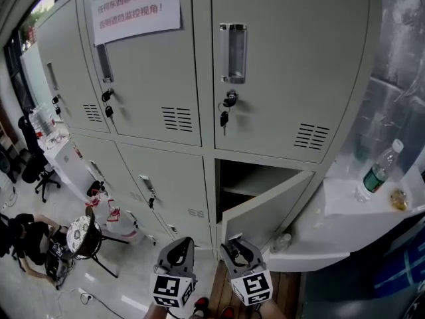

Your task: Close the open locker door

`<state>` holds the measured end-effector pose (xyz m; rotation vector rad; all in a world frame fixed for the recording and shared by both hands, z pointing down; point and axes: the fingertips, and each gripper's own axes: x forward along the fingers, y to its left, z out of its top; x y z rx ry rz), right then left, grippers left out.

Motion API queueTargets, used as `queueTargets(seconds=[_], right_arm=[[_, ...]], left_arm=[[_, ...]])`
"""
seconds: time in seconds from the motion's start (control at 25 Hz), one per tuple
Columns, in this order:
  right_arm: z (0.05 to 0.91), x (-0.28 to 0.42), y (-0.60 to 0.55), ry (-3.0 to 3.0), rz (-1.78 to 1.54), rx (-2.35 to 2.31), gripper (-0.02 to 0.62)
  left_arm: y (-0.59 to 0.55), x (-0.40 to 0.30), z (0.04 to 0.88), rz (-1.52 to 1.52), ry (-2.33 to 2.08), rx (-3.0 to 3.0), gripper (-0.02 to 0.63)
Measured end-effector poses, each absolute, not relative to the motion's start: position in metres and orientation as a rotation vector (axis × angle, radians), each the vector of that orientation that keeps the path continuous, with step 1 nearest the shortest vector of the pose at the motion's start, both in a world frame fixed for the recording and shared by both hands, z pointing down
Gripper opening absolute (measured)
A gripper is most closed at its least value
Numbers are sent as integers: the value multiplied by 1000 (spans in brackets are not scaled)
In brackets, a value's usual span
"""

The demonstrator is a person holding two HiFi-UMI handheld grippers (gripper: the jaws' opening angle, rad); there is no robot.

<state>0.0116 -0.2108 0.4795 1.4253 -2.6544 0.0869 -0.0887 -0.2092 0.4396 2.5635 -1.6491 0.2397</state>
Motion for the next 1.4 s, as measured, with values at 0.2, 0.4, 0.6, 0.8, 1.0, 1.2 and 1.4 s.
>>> queueTargets(seconds=[0.2,0.4,0.6,0.8,1.0,1.2,1.4], right_arm=[[479,4,-230,-2643,74,1448,133],[481,-2,-248,-2620,90,1484,121],[479,-5,-266,-2606,76,1529,120],[477,-7,-282,-2594,65,1542,120],[476,-9,-296,-2591,61,1554,117],[477,-8,-310,-2583,60,1579,107],[472,-6,-322,-2582,71,1610,101]], left_arm=[[-223,-95,445,244,-1629,2563,21],[-236,-99,447,231,-1610,2568,21],[-250,-102,450,222,-1591,2574,21],[-261,-108,454,233,-1581,2568,21],[-271,-110,460,243,-1568,2564,21],[-281,-111,465,247,-1558,2560,21],[-290,-115,467,243,-1563,2554,21]])
